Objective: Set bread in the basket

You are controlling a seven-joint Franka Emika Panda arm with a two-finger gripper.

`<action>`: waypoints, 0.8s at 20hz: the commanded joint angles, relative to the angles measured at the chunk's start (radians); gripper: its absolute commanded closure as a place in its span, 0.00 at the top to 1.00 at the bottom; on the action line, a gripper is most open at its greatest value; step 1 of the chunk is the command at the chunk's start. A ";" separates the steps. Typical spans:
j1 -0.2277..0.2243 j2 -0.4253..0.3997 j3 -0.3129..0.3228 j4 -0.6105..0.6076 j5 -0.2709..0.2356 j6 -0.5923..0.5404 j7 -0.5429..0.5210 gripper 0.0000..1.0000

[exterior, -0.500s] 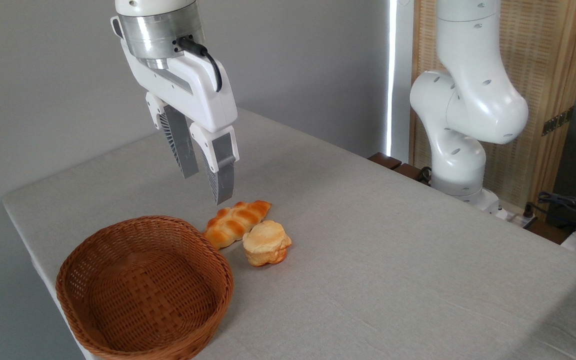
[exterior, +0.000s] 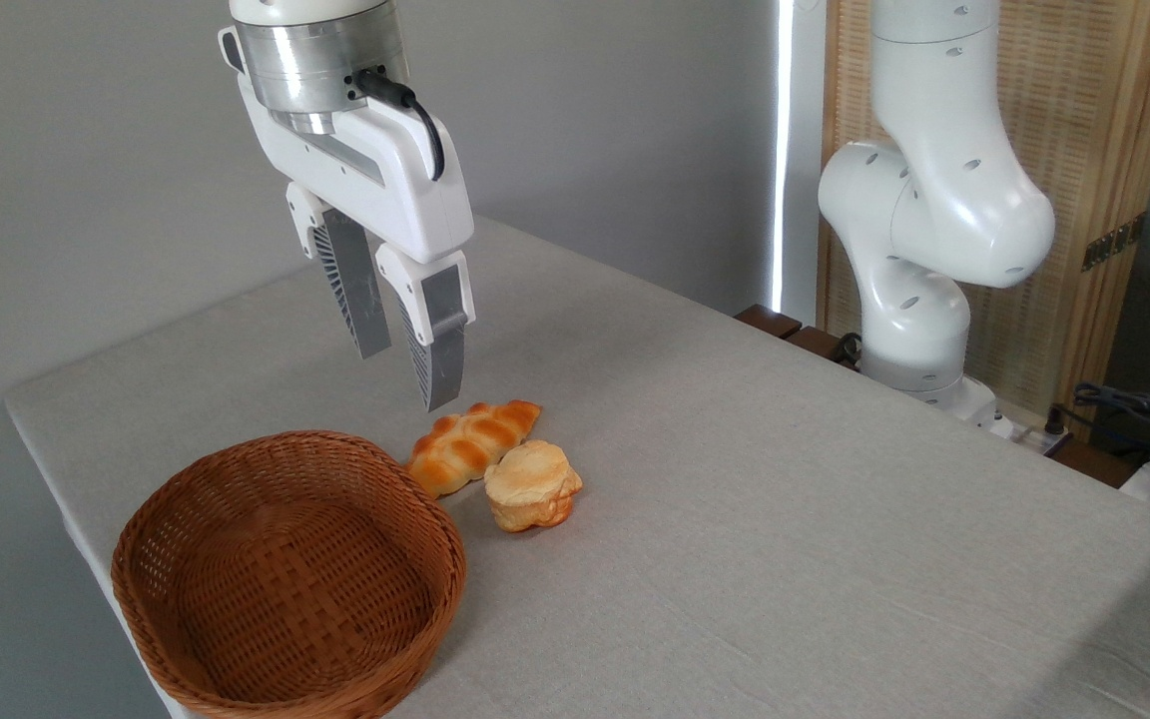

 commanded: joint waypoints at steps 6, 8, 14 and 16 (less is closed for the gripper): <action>-0.013 0.009 -0.009 0.024 -0.006 -0.008 -0.037 1.00; -0.013 0.011 -0.009 0.024 -0.006 -0.006 -0.037 1.00; -0.016 -0.067 -0.026 -0.132 0.004 0.090 -0.025 1.00; -0.017 -0.156 -0.027 -0.268 0.006 0.162 -0.025 1.00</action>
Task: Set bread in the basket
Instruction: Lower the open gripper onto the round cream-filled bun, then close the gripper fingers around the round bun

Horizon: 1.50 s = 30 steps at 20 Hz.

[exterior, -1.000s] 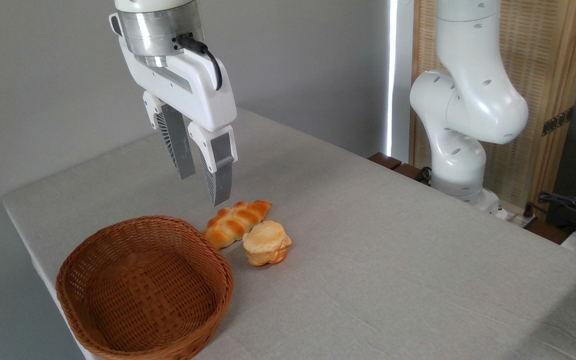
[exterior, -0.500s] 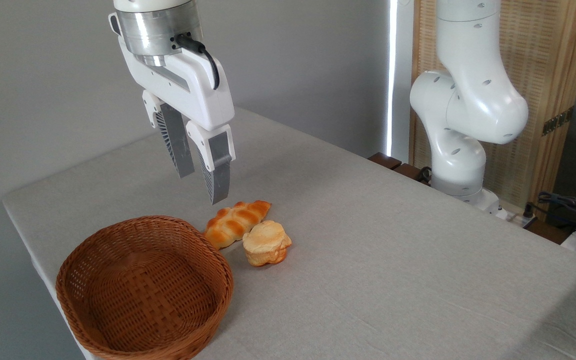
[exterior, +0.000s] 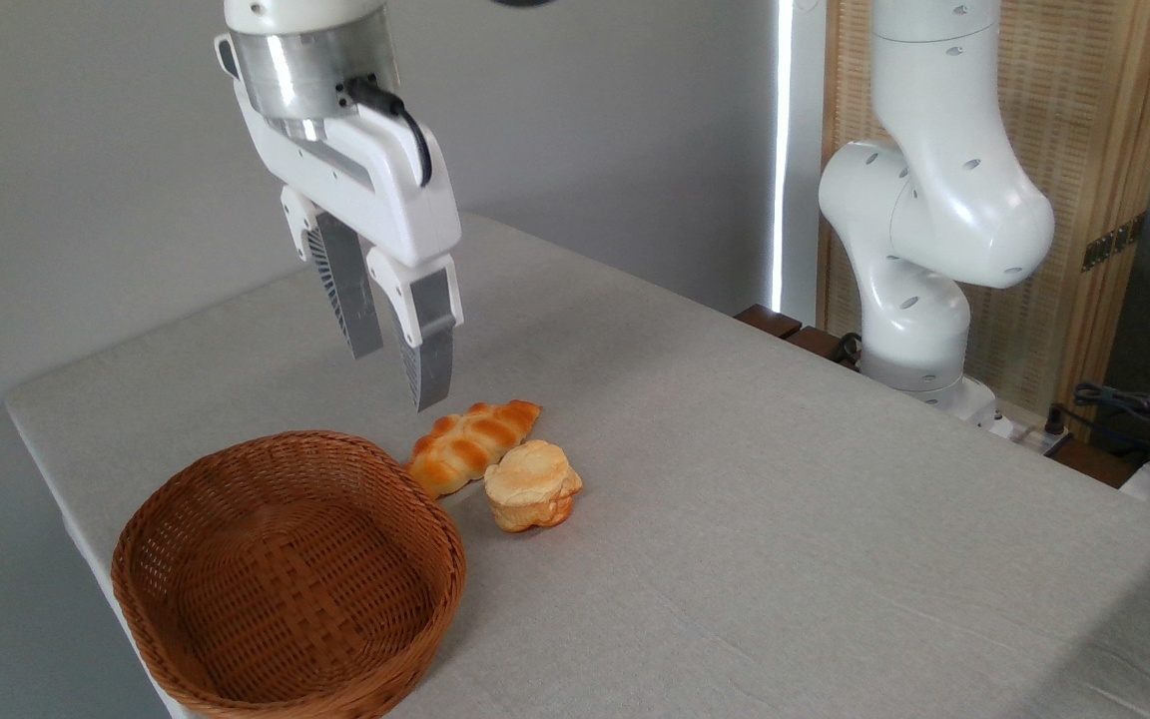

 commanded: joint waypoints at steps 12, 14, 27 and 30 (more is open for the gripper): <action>-0.037 -0.242 -0.023 -0.557 0.048 0.263 0.021 1.00; -0.041 -0.242 -0.025 -0.593 0.083 0.282 0.033 1.00; -0.066 -0.212 -0.025 -0.683 0.095 0.398 0.038 1.00; -0.066 -0.207 -0.025 -0.683 0.095 0.400 0.038 1.00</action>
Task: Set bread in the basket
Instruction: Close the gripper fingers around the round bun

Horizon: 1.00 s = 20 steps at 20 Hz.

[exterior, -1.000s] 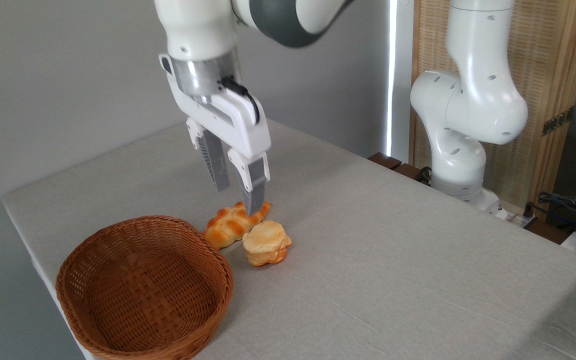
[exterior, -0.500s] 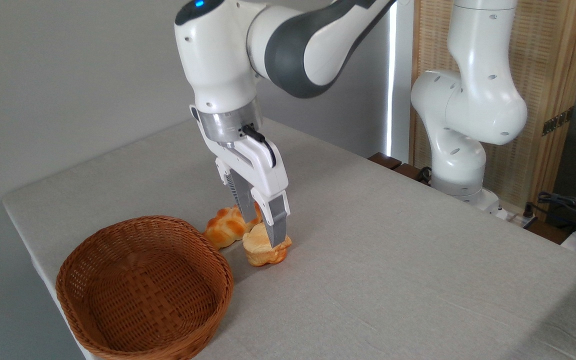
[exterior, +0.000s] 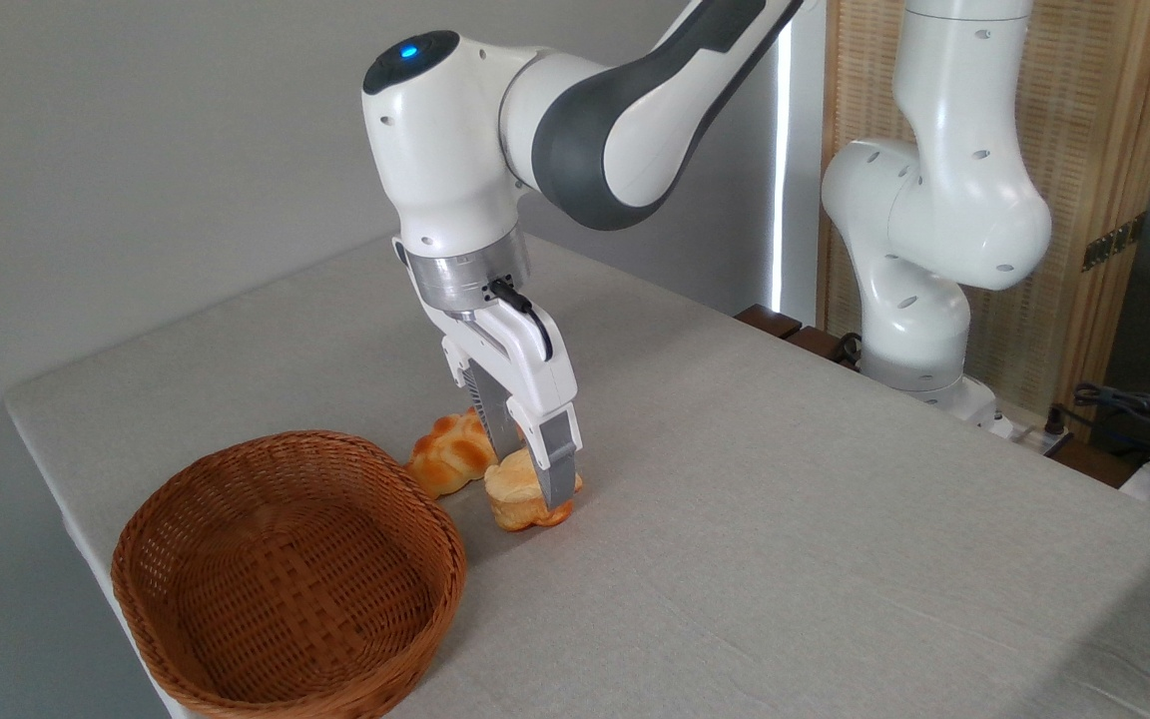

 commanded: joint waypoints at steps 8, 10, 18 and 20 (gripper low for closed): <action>-0.005 0.012 0.005 -0.010 0.021 0.026 0.018 0.75; -0.005 0.012 0.005 -0.010 0.022 0.026 0.018 0.46; -0.005 0.012 0.005 -0.008 0.022 0.021 0.021 0.45; -0.005 0.010 0.005 -0.006 0.022 0.017 0.021 0.45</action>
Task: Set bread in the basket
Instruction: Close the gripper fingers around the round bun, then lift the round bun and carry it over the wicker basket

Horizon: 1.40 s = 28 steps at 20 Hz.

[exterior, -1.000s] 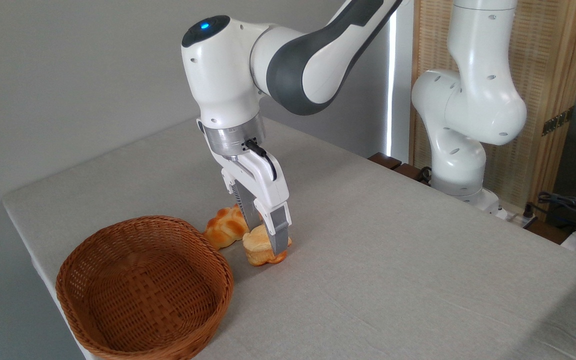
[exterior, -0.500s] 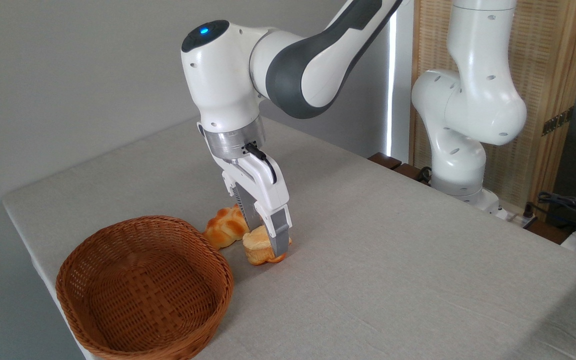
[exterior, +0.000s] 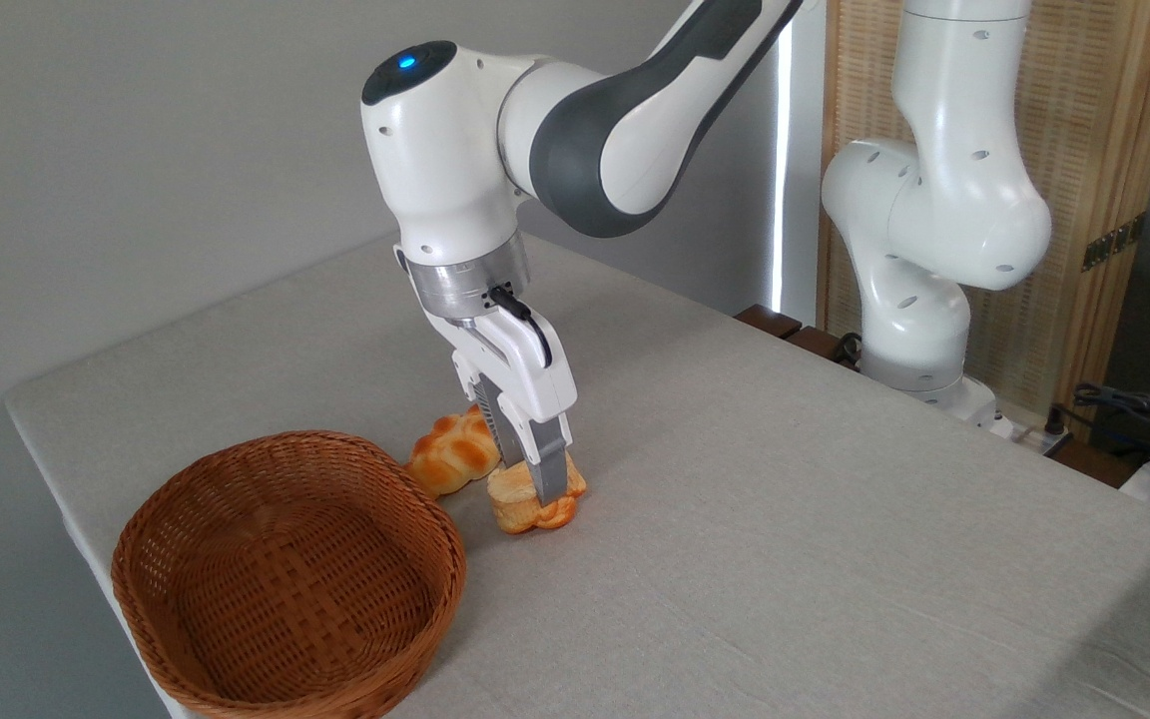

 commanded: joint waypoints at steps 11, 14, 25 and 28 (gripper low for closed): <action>-0.003 0.003 0.005 0.001 0.015 0.006 0.019 0.48; -0.005 0.003 0.005 0.002 0.015 0.006 0.018 0.48; 0.000 -0.009 0.022 0.131 -0.032 -0.051 0.019 0.50; 0.001 -0.008 0.022 0.177 -0.034 -0.041 0.016 0.50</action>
